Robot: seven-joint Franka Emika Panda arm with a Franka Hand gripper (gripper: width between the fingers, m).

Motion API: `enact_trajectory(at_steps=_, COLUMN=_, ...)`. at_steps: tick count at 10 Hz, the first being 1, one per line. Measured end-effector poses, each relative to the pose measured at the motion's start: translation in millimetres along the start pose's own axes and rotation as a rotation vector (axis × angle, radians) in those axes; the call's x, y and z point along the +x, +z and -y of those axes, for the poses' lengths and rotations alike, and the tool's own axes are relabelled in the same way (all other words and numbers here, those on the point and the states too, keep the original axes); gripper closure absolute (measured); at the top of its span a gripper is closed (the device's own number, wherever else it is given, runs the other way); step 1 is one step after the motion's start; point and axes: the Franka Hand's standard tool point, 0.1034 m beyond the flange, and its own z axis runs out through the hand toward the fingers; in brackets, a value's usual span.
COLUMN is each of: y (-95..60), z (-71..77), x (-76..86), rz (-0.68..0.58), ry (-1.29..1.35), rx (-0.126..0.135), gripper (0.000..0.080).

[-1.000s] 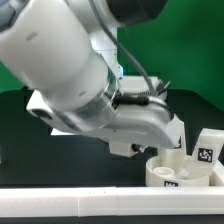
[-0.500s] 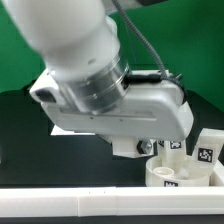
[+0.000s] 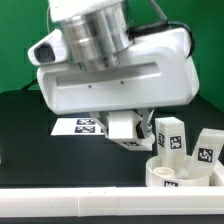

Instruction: Assemble stool

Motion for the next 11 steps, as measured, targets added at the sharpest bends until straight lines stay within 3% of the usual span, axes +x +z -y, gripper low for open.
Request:
enact_trajectory(at_steps=4, y=6.3, z=10.0, x=10.9, rz=-0.284, ry=-0.036, rx=0.007, gripper=0.0463)
enact_trajectory(at_steps=5, y=4.2, z=22.8, x=12.6, rz=-0.394, ry=-0.114, rx=-0.014, gripper=0.0463)
enact_trajectory(at_steps=7, y=-4.0, z=37.1, x=11.1, rz=-0.495, ry=-0.211, rx=-0.024, gripper=0.0463)
enact_trajectory(at_steps=8, y=-9.2, z=52.4, x=8.5, rz=-0.573, ry=-0.267, rx=-0.018, gripper=0.0463)
enact_trajectory(at_steps=10, y=-1.7, z=49.1, x=7.5, rz=-0.719, ry=-0.263, rx=0.009, gripper=0.0463)
enact_trajectory(at_steps=11, y=0.8, z=49.8, x=6.7, rz=-0.724, ry=-0.265, rx=0.010, gripper=0.0463)
